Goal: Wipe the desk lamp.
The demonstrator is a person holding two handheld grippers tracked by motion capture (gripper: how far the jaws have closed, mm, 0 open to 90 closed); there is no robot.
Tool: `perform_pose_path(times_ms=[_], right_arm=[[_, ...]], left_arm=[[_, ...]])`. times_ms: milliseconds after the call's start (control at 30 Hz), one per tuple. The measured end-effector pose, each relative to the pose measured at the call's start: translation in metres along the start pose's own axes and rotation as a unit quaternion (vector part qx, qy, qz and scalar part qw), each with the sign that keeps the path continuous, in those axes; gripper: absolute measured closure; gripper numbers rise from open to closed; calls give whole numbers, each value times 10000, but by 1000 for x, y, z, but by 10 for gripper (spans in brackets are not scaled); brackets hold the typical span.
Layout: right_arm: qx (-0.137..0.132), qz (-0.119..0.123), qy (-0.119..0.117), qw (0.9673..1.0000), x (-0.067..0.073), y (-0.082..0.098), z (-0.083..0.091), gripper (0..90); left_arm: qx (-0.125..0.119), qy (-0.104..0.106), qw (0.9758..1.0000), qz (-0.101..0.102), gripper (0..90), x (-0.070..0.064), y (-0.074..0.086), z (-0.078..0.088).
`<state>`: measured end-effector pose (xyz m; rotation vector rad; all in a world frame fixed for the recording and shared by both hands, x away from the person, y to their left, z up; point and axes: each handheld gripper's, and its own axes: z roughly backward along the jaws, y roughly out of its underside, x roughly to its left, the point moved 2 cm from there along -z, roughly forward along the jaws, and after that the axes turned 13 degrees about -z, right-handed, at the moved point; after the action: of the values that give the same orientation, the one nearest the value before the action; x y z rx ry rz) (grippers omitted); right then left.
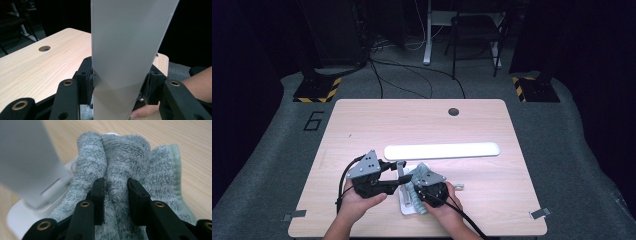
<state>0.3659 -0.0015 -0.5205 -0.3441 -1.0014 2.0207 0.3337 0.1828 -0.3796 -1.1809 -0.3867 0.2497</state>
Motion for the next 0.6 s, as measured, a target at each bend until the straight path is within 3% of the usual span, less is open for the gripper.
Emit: perform_pose_path(times_ms=[200, 267, 600], right_arm=[[-168, 22, 70, 9998, -17, -15, -18, 697], [-210, -115, 98, 9997, -21, -19, -22, 698], [-129, -230, 371, 9990, -39, -39, -38, 697]], left_arm=[[3, 19, 10000, 8, 525, 0, 0, 0], [-14, 6, 10000, 20, 525, 0, 1, 1], [-23, -57, 10000, 14, 526, -1, 1, 2]])
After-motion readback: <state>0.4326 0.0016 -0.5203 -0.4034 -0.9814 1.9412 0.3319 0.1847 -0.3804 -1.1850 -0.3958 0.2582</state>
